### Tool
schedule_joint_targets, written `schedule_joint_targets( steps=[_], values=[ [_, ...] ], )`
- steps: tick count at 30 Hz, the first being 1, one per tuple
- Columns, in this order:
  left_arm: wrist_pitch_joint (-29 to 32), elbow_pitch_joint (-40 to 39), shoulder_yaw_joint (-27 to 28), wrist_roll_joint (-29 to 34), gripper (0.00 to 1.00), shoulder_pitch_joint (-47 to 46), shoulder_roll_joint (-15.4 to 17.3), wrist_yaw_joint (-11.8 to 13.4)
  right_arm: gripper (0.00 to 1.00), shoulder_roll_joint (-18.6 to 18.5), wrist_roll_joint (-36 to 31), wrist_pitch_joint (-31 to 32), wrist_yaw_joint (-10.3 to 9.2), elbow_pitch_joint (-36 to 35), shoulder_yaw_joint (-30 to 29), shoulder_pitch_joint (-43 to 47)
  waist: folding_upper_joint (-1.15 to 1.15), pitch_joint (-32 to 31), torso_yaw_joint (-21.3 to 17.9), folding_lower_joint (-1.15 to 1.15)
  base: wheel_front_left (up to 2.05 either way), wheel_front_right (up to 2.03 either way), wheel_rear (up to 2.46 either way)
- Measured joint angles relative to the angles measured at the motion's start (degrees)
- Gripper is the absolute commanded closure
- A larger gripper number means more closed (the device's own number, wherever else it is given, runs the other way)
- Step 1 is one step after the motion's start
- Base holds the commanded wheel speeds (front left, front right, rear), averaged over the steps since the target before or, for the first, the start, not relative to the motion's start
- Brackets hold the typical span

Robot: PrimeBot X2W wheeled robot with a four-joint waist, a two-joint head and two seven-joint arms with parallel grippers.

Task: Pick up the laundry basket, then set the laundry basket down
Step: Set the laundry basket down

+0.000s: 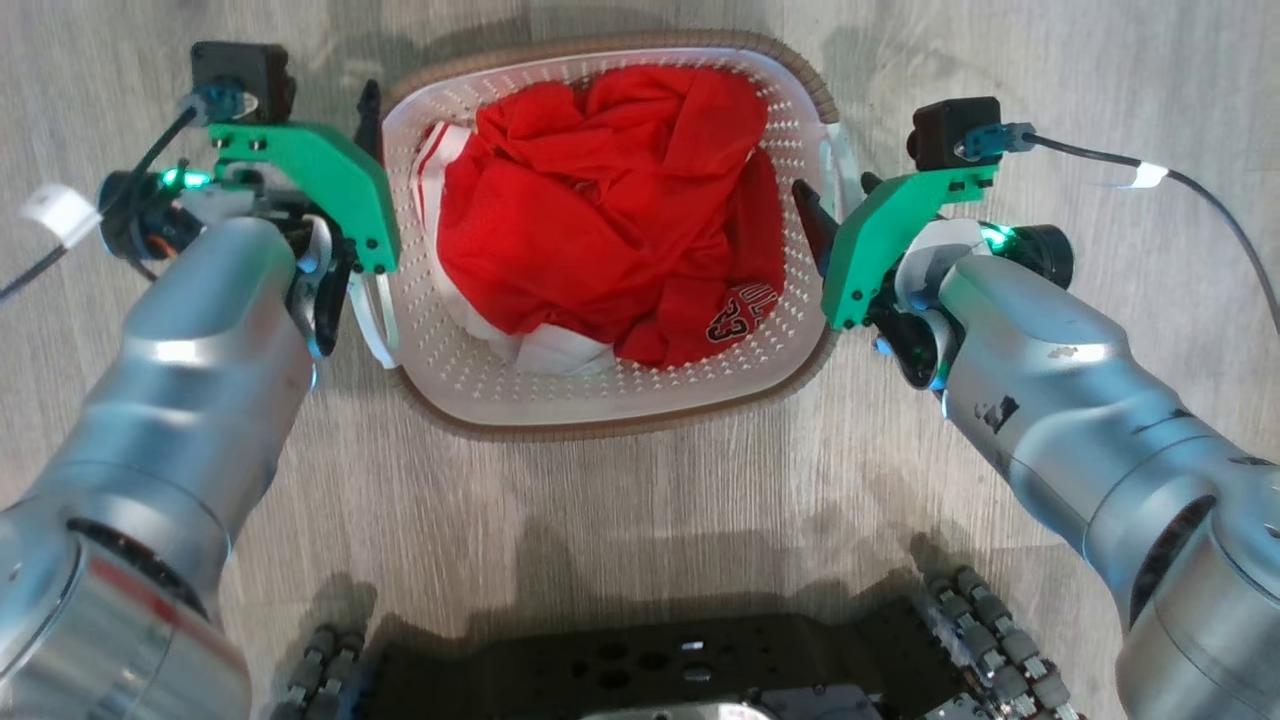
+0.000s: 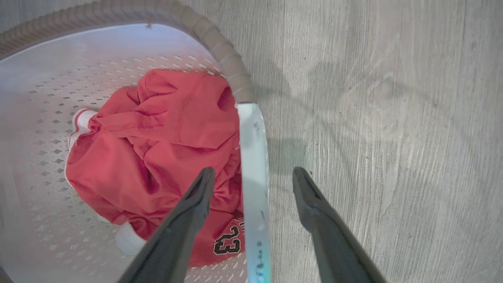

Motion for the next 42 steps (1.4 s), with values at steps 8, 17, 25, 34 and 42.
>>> schedule_joint_targets(
  steps=[8, 17, 25, 34, 42],
  values=[
    [-0.1, -0.8, 3.8, 3.1, 0.0, 4.9, -0.1, -0.2, 0.0, 0.0, 1.3, -1.2, 0.0, -0.5, 0.1, 2.3, 0.0, -4.4, -0.7, 0.0, 0.0, 0.0, 0.0],
    [-0.1, -4.8, 10.3, 8.2, 0.0, 15.3, -0.3, -0.3, 0.0, 0.1, 4.0, -3.1, 0.0, -0.7, 0.2, 10.4, 0.0, -15.2, -1.5, -0.01, 0.0, 0.0, 0.0],
    [-0.1, -10.3, 18.0, 13.2, 0.0, 24.6, -0.5, 0.2, 0.0, 0.2, 4.8, -4.5, 0.0, -0.8, -0.6, 16.1, 0.0, -27.7, -2.3, -0.01, 0.0, 0.0, 0.0],
    [-0.1, -23.0, 29.9, 22.2, 0.0, 34.8, -0.3, 1.5, 0.0, -1.5, -7.5, -4.5, 0.0, -6.5, -17.1, 17.7, 0.01, -40.0, -3.4, -0.01, 0.0, 0.0, 0.0],
    [-0.1, -44.7, 40.8, 36.1, 0.0, 46.1, -1.5, 1.5, 0.0, -4.7, -32.5, -4.5, 0.0, -27.1, -43.3, 30.0, 0.0, -46.5, -3.7, -0.01, 0.0, 0.0, 0.0]
  ],
)
